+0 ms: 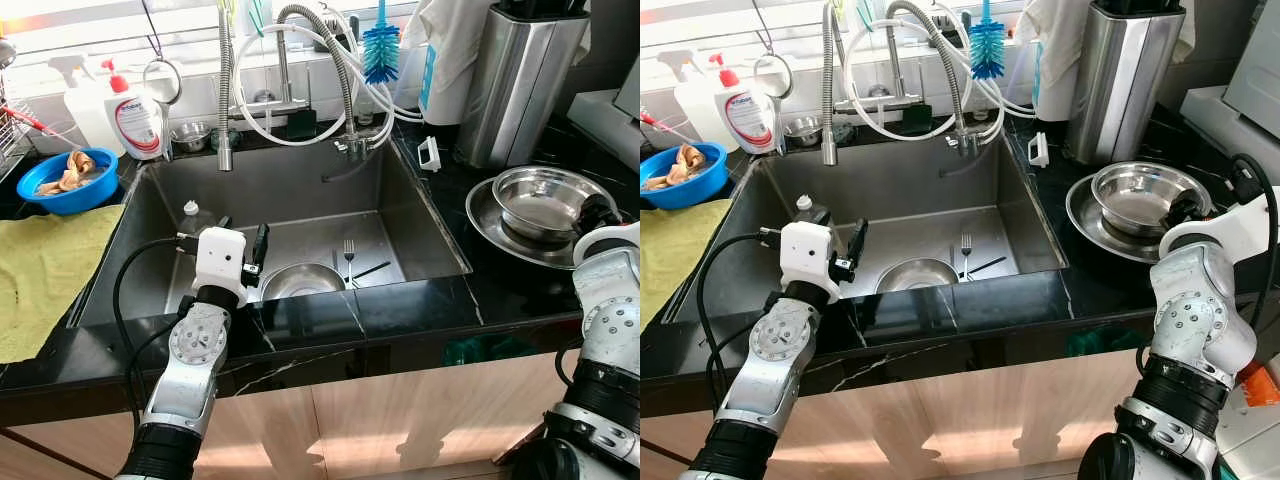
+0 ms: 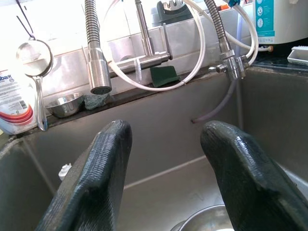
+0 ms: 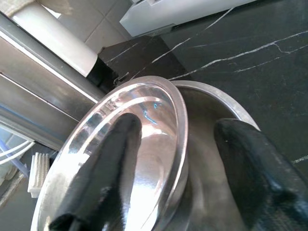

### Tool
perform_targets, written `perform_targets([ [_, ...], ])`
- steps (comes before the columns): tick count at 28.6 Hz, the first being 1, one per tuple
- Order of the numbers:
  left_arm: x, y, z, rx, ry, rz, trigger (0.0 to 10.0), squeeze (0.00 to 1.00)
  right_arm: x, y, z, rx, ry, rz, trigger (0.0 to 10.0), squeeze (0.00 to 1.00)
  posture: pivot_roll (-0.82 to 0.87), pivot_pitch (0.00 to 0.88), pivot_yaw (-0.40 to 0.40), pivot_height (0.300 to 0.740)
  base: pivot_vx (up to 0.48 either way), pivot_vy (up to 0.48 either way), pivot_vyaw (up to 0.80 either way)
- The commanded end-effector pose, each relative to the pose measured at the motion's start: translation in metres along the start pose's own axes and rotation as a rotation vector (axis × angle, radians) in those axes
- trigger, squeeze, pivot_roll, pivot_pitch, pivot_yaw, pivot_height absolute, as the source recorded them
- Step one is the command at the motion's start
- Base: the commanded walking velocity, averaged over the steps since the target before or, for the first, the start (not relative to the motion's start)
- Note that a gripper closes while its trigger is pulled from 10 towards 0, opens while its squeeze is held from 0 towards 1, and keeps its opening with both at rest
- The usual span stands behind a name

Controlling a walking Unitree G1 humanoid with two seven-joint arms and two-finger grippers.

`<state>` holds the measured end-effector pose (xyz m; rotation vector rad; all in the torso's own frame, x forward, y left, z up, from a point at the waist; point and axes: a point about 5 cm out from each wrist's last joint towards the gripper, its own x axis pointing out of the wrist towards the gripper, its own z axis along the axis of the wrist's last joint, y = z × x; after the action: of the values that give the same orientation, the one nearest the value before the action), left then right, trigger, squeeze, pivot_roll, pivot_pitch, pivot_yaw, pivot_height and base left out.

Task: Kitchen organization

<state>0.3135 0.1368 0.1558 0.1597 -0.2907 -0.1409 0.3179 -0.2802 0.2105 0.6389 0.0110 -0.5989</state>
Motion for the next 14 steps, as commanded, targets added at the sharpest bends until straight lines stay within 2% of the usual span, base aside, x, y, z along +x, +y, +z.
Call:
perform_targets([
  [1,0.0023,0.0041,0.0010,0.012,0.007,0.012,10.0,0.00,0.0011,0.0013,-0.0070,-0.004,0.041,0.000,2.4,0.00,-0.13,0.000,0.079,0.740,0.000,0.000,0.00],
  [2,0.0025,0.0041,0.0010,0.012,0.007,0.012,10.0,0.00,0.0012,0.0017,-0.0075,-0.006,0.044,0.002,4.5,0.00,-0.13,0.000,0.079,0.740,0.000,0.000,0.00],
  [3,0.0025,0.0041,0.0010,0.012,0.007,0.012,10.0,0.00,0.0012,0.0017,-0.0076,-0.006,0.045,0.002,4.5,0.00,-0.13,0.000,0.079,0.740,0.000,0.000,0.00],
  [4,0.0025,0.0042,0.0009,0.013,0.007,0.012,10.0,0.00,0.0013,0.0019,-0.0077,-0.007,0.046,0.003,7.8,0.00,-0.13,0.000,0.079,0.740,0.000,0.000,0.00],
  [5,0.0025,0.0042,0.0009,0.013,0.007,0.013,10.0,0.00,0.0014,0.0020,-0.0078,-0.008,0.048,0.003,10.0,0.00,-0.13,0.000,0.079,0.740,0.000,0.000,0.00],
  [14,0.0026,0.0041,0.0007,0.011,0.007,0.015,10.0,0.00,0.0020,0.0055,-0.0057,-0.007,0.048,0.012,10.0,0.00,-0.13,0.000,0.077,0.740,0.000,0.000,0.00],
])
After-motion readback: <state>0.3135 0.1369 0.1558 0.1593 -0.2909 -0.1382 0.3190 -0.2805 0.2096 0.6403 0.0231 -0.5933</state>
